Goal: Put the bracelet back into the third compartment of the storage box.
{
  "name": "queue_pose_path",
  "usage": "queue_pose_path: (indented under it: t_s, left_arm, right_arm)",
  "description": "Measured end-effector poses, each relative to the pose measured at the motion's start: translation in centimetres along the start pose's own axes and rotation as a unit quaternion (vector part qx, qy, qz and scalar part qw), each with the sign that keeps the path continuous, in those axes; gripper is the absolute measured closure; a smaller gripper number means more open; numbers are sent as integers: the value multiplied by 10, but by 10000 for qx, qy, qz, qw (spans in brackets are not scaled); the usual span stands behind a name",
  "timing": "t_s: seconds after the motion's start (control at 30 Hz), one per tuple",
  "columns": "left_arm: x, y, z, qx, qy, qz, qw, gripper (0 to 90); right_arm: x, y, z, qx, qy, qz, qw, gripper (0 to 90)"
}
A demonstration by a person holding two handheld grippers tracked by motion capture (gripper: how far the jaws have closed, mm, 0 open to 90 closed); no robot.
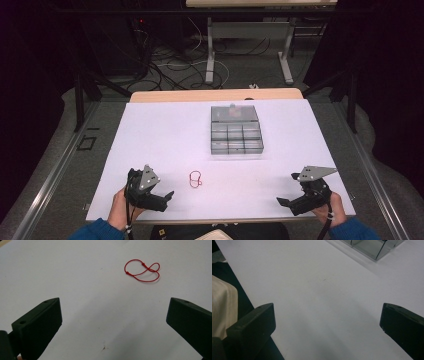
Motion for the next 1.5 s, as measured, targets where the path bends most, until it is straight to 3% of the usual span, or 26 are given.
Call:
queue_pose_path:
  t_s: [0.37, 0.77, 0.8, 0.87, 1.33, 1.5]
  left_arm:
    - [-7, -14, -15, -15, 115, 106, 9999, 1]
    - [-21, -26, -32, 45, 252, -9, 9997, 1]
    - [-23, -27, -33, 107, 348, -54, 9993, 1]
    - [-24, -28, -35, 43, 293, -26, 9996, 1]
    - [-43, -37, -49, 227, 545, -221, 9980, 0]
    - [-49, -40, -56, 236, 539, -260, 9979, 0]
  right_arm:
    - [-1, 0, 0, 16, 19, -10, 10000, 0]
    - [-2, -1, -1, 1, 14, 38, 10000, 0]
    - [-2, -1, -1, 12, 4, 41, 10000, 0]
    - [-2, -1, -2, 0, 19, 42, 10000, 0]
    - [-1, 0, -2, 42, 52, 13, 10000, 0]
    - [-1, 0, -2, 59, 13, -15, 10000, 0]
Point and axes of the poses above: each handheld gripper's, and its own axes: z roughly backward along the jaws, y roughly out of its underside, x roughly to its left, the point moved 7 cm from there along -z, roughly forward along the jaws, and after that the axes turned 13 degrees about -y, right-handed, at the moved point
